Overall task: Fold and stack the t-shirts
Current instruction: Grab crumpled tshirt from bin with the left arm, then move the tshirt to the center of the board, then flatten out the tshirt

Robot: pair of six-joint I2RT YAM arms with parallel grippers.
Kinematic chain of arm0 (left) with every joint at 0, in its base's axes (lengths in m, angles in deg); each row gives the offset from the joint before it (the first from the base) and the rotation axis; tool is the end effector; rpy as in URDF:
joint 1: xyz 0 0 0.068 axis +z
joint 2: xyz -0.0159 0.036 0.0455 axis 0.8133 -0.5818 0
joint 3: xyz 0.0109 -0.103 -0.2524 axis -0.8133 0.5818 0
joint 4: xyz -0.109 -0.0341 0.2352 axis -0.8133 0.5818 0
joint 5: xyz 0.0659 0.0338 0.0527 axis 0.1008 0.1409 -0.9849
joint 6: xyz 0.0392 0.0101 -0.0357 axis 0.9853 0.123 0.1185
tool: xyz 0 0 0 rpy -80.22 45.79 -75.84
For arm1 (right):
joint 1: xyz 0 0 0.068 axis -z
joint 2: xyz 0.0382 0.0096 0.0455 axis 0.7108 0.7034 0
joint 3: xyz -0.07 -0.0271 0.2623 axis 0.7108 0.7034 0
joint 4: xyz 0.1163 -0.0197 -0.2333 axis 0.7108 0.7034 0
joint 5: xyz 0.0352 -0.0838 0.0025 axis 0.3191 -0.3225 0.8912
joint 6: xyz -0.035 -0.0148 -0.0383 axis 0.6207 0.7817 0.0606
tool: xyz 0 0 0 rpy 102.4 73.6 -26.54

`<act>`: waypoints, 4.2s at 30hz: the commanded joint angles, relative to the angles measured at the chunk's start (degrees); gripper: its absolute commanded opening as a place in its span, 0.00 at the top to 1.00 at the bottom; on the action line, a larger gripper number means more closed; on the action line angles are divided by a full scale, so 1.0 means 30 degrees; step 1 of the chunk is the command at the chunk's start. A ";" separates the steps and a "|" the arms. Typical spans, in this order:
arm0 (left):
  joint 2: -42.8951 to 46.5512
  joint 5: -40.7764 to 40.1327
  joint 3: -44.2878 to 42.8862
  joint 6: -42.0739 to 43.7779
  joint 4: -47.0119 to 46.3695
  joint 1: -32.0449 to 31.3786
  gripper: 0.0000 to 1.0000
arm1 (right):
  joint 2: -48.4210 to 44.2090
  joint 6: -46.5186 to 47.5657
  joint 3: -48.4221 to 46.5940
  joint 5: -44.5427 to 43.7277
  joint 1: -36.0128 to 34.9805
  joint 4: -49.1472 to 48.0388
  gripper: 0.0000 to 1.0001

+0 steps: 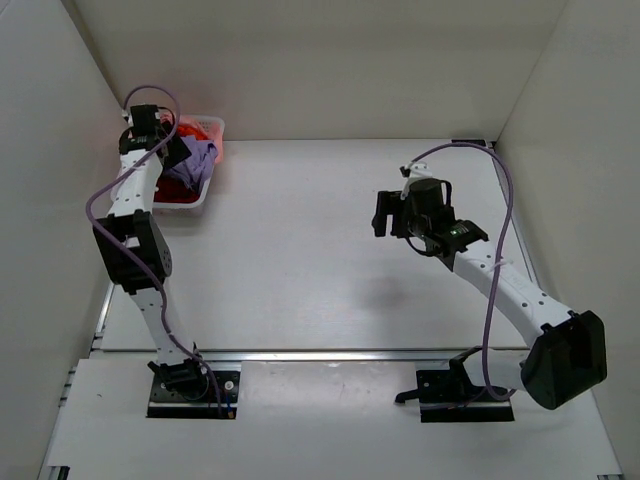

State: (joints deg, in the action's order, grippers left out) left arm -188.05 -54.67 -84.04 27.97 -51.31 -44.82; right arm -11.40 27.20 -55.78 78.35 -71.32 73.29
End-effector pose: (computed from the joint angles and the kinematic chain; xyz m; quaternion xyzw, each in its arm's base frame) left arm 0.4553 0.0819 0.3099 -0.2837 0.8692 0.0148 0.4046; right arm 0.2552 0.1219 0.3027 -0.0633 0.8765 0.1407 0.4559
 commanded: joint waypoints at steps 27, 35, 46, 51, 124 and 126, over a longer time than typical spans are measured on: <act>1.0180 0.8480 -0.2827 -0.2449 -0.2721 -0.7478 1.00 | -0.5538 -0.0039 0.2718 0.0907 0.3513 -0.0241 0.72; 1.1331 1.2849 0.1362 -0.4886 -0.3842 -0.9115 1.00 | -0.6161 0.0607 0.2370 0.1586 0.4282 0.0257 0.62; 0.8868 1.2529 0.0659 -0.3480 -0.1200 -1.2753 1.00 | -0.6514 0.1599 0.2692 0.4784 -0.1283 -0.5069 0.24; 0.9218 1.2528 0.1364 -0.3712 -0.1432 -1.2724 1.00 | -0.4438 0.1426 0.1524 0.3262 -0.3540 -0.6942 0.12; 0.9717 1.9561 -0.0980 -0.7202 -0.7119 -1.0468 0.99 | -0.1887 0.5690 -1.1814 0.7824 -0.1579 0.1130 0.70; 0.9776 1.9356 -0.0746 -0.7054 -0.6884 -1.0437 0.99 | -0.0862 0.6724 -1.1431 0.4844 -0.4755 0.1399 0.41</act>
State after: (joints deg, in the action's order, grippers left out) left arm -161.10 4.72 -86.73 4.74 -72.51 -76.01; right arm -17.08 38.82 -91.93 107.35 -73.60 73.71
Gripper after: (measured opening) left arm 0.085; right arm 0.480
